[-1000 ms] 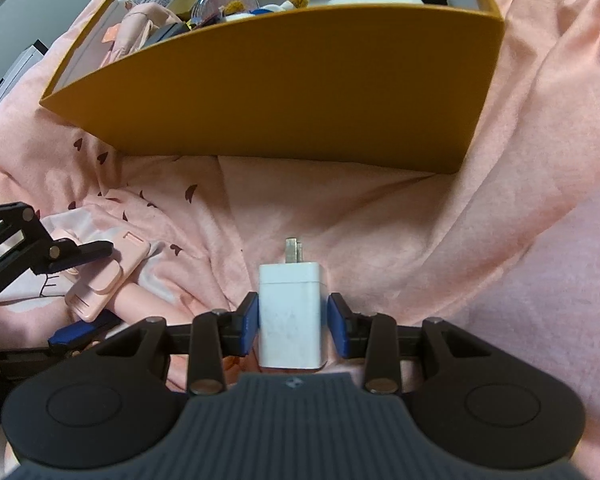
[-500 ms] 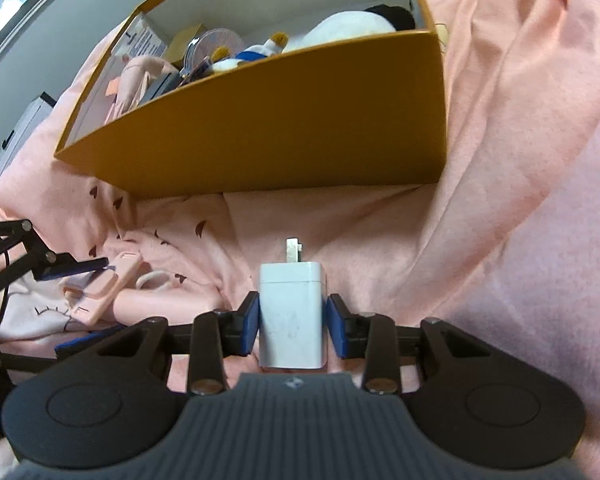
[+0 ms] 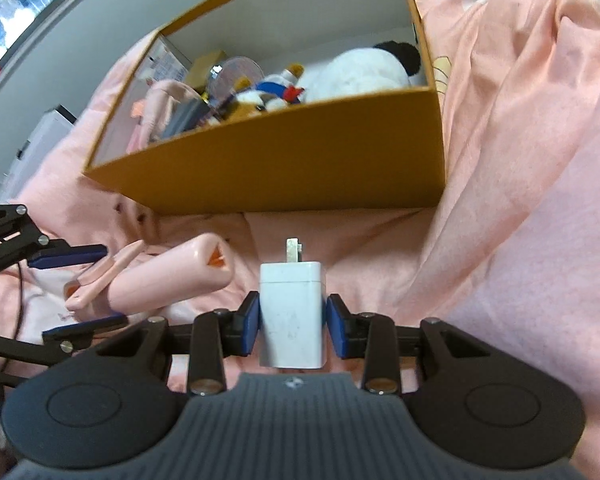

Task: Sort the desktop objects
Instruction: 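Lift the charger plug and pink fan and carry both over the shoebox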

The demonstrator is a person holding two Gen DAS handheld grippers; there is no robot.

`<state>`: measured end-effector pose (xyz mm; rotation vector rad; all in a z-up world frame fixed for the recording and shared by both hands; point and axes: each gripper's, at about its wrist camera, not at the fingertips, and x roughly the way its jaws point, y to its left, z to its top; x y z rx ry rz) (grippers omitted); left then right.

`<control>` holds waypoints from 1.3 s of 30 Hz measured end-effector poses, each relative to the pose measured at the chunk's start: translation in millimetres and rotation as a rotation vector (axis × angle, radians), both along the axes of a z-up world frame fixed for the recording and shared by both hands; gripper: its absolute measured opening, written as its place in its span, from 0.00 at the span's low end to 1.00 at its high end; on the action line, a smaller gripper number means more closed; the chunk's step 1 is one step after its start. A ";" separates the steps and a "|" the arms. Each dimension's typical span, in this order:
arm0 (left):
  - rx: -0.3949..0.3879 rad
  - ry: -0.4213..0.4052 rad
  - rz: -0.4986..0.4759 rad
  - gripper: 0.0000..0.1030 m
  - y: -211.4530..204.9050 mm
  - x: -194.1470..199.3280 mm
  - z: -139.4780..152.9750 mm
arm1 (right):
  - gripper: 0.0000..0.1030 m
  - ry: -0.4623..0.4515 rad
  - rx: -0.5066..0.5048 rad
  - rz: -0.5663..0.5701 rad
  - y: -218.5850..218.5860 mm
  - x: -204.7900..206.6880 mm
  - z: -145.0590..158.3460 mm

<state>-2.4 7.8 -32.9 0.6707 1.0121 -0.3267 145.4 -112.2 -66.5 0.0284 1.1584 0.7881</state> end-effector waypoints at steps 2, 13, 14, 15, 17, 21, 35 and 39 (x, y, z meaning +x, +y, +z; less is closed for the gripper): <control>-0.005 -0.031 -0.006 0.48 -2.2 0.5 9.3 | 0.36 -0.004 0.014 0.005 -2.6 -0.7 7.2; 0.112 -0.167 -0.148 0.48 -17.0 11.4 44.5 | 0.36 -0.091 0.089 0.058 -20.2 2.9 63.5; 0.129 -0.183 -0.159 0.48 -17.0 14.8 46.3 | 0.36 -0.101 0.091 0.067 -21.2 3.3 68.4; 0.146 -0.196 -0.170 0.48 -16.4 18.9 46.9 | 0.36 -0.108 0.095 0.075 -23.6 3.9 73.9; 0.189 -0.224 -0.196 0.48 -16.3 27.3 49.0 | 0.36 -0.117 0.112 0.086 -25.7 7.5 83.6; 0.255 -0.270 -0.228 0.48 -13.9 52.2 51.2 | 0.36 -0.172 0.119 0.085 -24.8 17.3 99.7; 0.414 -0.377 -0.310 0.48 -5.1 145.4 17.7 | 0.36 -0.283 0.071 0.059 -1.2 77.3 109.3; 0.432 -0.368 -0.339 0.48 -5.6 173.0 -2.0 | 0.36 -0.272 0.055 0.077 9.2 90.1 100.6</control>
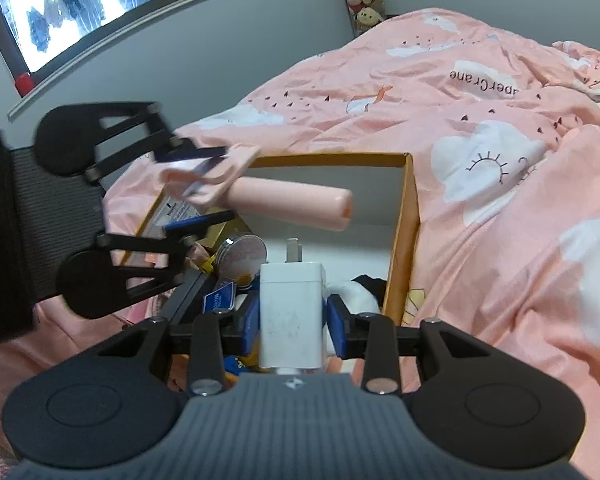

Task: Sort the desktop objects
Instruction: 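Lift the charger plug and pink fan and carry both over the shoebox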

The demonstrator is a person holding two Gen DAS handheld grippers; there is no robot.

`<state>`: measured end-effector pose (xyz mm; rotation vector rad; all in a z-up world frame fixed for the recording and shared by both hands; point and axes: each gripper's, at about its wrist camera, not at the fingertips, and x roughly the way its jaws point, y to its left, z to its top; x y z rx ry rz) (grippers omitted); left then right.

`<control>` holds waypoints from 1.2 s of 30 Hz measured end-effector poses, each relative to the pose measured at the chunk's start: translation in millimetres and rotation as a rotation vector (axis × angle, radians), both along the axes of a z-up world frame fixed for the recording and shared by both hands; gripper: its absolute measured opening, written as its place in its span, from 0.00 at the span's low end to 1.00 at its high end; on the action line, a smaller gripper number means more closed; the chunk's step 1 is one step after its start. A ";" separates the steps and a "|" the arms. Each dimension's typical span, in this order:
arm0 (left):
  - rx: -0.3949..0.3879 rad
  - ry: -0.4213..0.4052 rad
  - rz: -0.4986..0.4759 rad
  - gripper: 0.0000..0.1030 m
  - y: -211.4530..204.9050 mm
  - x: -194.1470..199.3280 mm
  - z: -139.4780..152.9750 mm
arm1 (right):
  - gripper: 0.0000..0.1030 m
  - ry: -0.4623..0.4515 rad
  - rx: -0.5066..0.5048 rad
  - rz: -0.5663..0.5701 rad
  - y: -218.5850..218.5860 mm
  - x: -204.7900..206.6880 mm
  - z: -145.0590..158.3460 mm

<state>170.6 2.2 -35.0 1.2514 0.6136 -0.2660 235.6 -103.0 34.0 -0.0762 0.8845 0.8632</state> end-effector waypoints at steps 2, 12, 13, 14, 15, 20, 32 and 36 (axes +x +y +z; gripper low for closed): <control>-0.011 0.024 0.007 0.48 -1.0 10.5 -7.6 | 0.36 0.000 -0.011 0.009 5.8 4.8 -4.3; -0.063 0.063 0.018 0.48 2.0 43.9 -36.9 | 0.36 -0.038 -0.080 0.026 27.6 26.1 -15.4; -0.069 0.078 0.018 0.48 3.4 46.2 -38.8 | 0.36 -0.043 -0.087 0.025 28.7 27.8 -16.4; -0.073 0.091 0.016 0.48 4.6 47.3 -40.2 | 0.36 -0.045 -0.093 0.026 29.8 28.7 -17.3; -0.075 0.099 0.012 0.48 5.8 47.7 -41.8 | 0.36 -0.044 -0.097 0.026 30.8 30.3 -18.0; -0.085 0.143 0.009 0.48 10.5 50.5 -51.4 | 0.36 -0.039 -0.111 0.029 33.1 35.3 -21.0; -0.065 0.210 0.021 0.49 14.1 56.0 -76.5 | 0.36 -0.029 -0.125 0.012 30.9 42.2 -24.7; -0.067 0.220 0.028 0.50 14.7 57.1 -80.2 | 0.36 -0.030 -0.128 0.010 32.4 43.6 -24.2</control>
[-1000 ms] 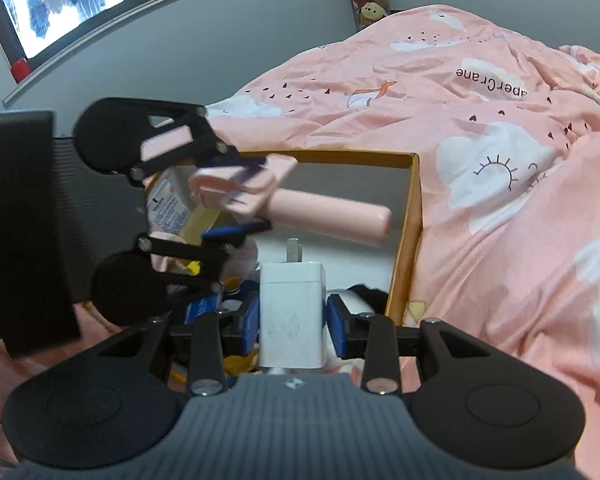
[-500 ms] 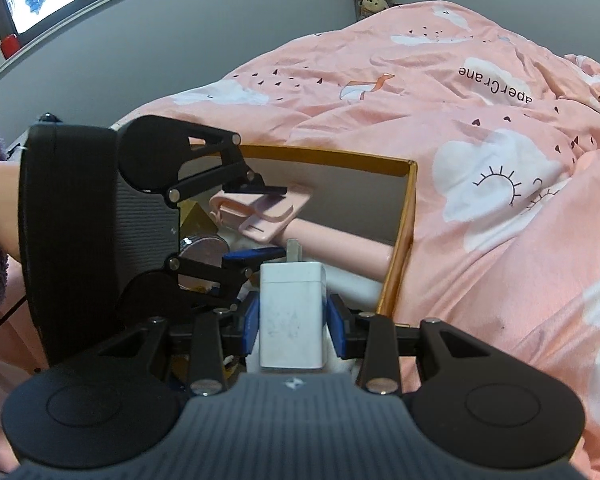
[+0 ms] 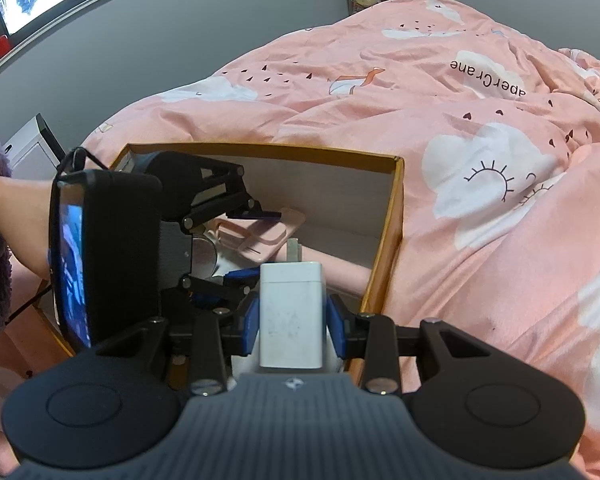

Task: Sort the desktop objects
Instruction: 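Lift the charger plug and pink fan and carry both over the shoebox, then lower the pink fan and charger plug into the shoebox and open both tools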

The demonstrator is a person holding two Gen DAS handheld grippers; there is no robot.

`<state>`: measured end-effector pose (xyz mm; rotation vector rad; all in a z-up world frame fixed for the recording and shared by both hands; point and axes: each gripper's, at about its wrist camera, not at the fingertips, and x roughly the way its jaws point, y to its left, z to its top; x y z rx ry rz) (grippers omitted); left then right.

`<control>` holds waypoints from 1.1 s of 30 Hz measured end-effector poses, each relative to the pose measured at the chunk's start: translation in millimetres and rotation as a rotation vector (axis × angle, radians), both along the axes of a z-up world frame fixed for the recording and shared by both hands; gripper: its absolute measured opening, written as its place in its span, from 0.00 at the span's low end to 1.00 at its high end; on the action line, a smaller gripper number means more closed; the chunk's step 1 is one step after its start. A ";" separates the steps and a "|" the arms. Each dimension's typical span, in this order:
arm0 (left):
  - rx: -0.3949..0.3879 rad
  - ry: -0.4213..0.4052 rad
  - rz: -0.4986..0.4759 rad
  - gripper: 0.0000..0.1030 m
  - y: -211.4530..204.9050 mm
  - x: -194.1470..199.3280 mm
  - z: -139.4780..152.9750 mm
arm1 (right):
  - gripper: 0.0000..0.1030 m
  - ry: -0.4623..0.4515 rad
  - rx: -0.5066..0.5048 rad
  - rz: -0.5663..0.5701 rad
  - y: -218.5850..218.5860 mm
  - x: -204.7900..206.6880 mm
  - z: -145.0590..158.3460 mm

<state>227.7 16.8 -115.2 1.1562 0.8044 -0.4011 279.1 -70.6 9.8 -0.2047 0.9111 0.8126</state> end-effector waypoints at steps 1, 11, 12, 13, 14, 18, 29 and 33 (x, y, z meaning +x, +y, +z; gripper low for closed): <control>0.002 -0.001 0.003 0.50 -0.8 0.5 -0.7 | 0.36 0.001 0.001 -0.002 -0.3 0.4 0.2; 0.040 -0.008 -0.023 0.63 -1.4 -2.0 5.1 | 0.36 0.007 -0.005 -0.005 -3.5 -1.1 1.3; 0.038 -0.017 -0.030 0.65 0.0 -3.2 8.5 | 0.36 0.004 -0.007 -0.004 -3.1 -1.6 1.1; 0.035 -0.017 -0.034 0.72 1.8 -4.5 12.3 | 0.36 0.004 -0.009 -0.003 -3.1 -1.7 0.7; 0.029 -0.010 -0.034 0.72 3.6 -5.0 15.6 | 0.36 0.003 -0.008 -0.003 -3.1 -1.5 0.5; -0.006 0.019 -0.037 0.72 13.6 -12.7 32.6 | 0.36 0.003 -0.003 -0.001 -1.7 -0.7 1.0; -0.297 0.001 0.258 0.71 62.0 -47.4 103.5 | 0.36 0.002 0.000 0.035 22.1 -0.6 -0.8; -0.421 -0.004 0.412 0.70 75.5 -57.4 122.1 | 0.36 0.000 -0.019 0.049 38.7 -0.3 -5.5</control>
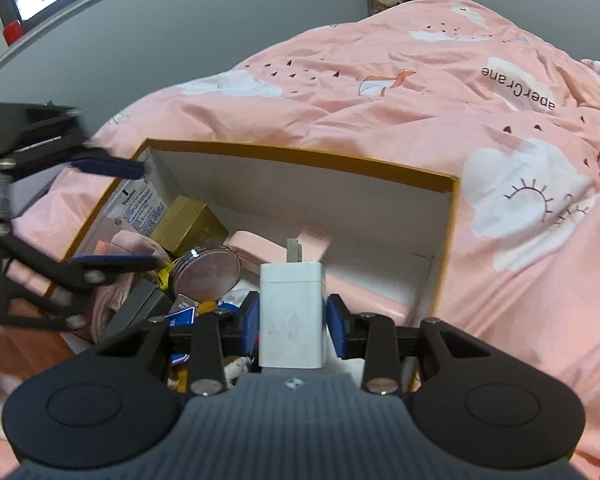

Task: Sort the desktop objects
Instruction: 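Lower the pink fan and charger plug into the shoebox and open both tools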

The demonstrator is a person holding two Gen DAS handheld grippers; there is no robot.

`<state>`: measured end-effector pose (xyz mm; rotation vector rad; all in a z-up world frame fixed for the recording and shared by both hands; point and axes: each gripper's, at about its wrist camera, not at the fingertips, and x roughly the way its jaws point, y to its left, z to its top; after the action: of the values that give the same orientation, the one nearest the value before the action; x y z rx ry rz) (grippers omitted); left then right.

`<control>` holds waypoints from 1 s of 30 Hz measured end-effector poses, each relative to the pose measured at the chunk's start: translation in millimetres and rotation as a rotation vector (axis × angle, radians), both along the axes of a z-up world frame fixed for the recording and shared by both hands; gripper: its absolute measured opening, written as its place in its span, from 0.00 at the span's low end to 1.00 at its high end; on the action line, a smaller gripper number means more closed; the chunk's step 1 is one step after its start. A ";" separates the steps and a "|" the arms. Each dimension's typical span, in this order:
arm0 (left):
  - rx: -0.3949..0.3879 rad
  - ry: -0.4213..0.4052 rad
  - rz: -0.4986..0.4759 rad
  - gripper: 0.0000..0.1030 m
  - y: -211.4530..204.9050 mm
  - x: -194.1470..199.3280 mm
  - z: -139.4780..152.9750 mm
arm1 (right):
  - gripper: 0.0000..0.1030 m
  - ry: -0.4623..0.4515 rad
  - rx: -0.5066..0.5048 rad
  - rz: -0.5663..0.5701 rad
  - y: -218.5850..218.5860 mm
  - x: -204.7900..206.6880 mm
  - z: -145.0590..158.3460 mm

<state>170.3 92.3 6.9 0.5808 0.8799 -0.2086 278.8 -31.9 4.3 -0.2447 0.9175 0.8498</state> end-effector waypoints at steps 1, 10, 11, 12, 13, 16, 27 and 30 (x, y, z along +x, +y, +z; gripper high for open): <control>-0.019 -0.013 0.036 0.70 1.2 -2.6 4.0 | 0.36 -0.006 -0.013 0.000 4.6 0.7 -2.3; -0.138 -0.078 0.295 0.68 13.2 -38.8 8.4 | 0.37 0.158 0.094 -0.029 27.0 9.7 -12.1; -0.162 -0.079 0.325 0.67 16.4 -41.5 7.2 | 0.37 0.183 0.106 -0.044 31.1 11.3 -14.0; -0.178 -0.081 0.352 0.67 19.1 -43.5 6.2 | 0.37 0.203 0.113 -0.058 34.5 12.9 -16.0; -0.194 -0.082 0.381 0.67 22.0 -46.0 5.3 | 0.37 0.221 0.117 -0.070 38.3 14.7 -18.2; -0.223 -0.096 0.421 0.67 26.6 -53.6 5.0 | 0.36 0.263 0.125 -0.086 49.9 18.3 -24.2; -0.319 -0.112 0.492 0.66 35.5 -59.5 3.2 | 0.34 0.326 0.106 -0.149 72.4 27.4 -44.5; -0.332 -0.111 0.501 0.66 36.9 -60.1 2.2 | 0.35 0.351 0.097 -0.155 70.9 30.3 -49.5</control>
<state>110.2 129.2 9.1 0.0530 0.8343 0.1313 309.1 38.9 -45.1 0.0635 1.2021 0.8042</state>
